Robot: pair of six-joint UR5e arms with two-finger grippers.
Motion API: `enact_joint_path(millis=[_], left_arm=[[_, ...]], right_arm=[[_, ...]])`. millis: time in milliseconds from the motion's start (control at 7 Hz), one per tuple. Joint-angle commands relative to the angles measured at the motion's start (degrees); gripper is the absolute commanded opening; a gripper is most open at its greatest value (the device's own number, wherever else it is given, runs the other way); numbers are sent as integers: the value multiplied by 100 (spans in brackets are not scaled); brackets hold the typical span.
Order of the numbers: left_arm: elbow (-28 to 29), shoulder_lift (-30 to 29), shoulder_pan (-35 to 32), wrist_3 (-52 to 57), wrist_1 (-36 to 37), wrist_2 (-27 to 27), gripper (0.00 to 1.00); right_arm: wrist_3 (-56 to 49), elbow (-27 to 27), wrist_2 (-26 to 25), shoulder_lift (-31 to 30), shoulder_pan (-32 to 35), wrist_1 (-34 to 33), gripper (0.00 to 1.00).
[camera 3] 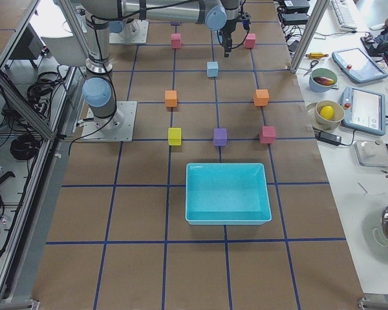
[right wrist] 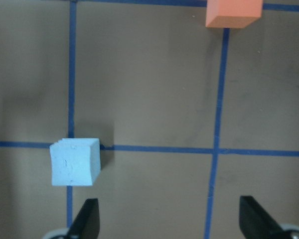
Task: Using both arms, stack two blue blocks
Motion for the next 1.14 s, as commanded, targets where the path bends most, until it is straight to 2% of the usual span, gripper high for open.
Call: enact_joint_path(millis=[0,429,714,1000], left_arm=[[168,-213,-564,-1005,10,1,0],[177,-459,-1197,-1554,239,54,0],[125,-591,-1233,-1538,283,176,0],[203,-758,-1225,-1442,431,300,0]], right_arm=[[-726,-491,-45,-335,-485,1113,100],[-746,-369,9,-344,-459,1027,100],[-859,-334,-61,-396,-477,1105,100],[-817,51,-36,-677,-468,975,100]])
